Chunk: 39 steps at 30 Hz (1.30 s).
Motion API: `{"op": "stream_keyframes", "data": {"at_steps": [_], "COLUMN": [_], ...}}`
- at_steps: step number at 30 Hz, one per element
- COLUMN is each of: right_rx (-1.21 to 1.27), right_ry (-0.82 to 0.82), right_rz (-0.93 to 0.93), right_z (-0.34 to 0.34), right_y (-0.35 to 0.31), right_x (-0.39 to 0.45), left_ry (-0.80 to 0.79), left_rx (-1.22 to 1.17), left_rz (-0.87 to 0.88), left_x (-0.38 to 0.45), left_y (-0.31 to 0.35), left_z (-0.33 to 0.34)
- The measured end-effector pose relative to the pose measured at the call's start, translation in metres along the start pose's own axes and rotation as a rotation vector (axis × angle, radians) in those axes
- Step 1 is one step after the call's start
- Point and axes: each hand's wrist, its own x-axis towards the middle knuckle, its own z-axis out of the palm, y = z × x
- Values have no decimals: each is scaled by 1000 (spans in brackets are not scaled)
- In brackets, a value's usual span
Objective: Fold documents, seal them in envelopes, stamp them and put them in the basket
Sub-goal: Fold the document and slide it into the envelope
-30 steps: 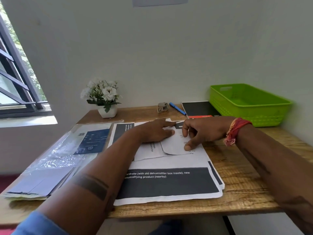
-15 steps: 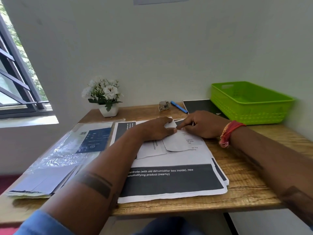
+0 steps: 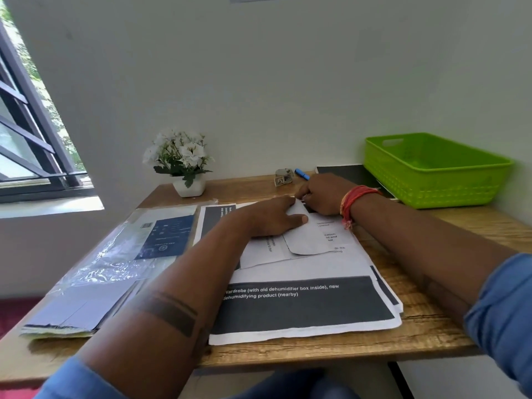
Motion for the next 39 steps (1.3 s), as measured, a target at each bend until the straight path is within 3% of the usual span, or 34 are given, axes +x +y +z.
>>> {"op": "stream_keyframes", "data": {"at_steps": [8, 19, 25, 27, 29, 33, 39], "right_rx": [18, 229, 401, 467, 535, 367, 323], "right_ry": [89, 71, 295, 395, 393, 247, 362], "right_rz": [33, 59, 92, 136, 185, 182, 220], "right_z": [14, 15, 12, 9, 8, 8, 2], "right_y": [5, 11, 12, 14, 15, 13, 6], "right_x": [25, 36, 31, 31, 30, 24, 16], "left_ry": [27, 61, 189, 187, 138, 148, 293], "left_rx": [-44, -7, 53, 74, 119, 236, 268], "left_rz": [-9, 18, 91, 62, 29, -20, 4], "left_x": [11, 15, 12, 12, 15, 20, 20], "left_y": [-10, -13, -6, -4, -4, -3, -1], "left_z": [2, 2, 1, 4, 8, 15, 14]}}
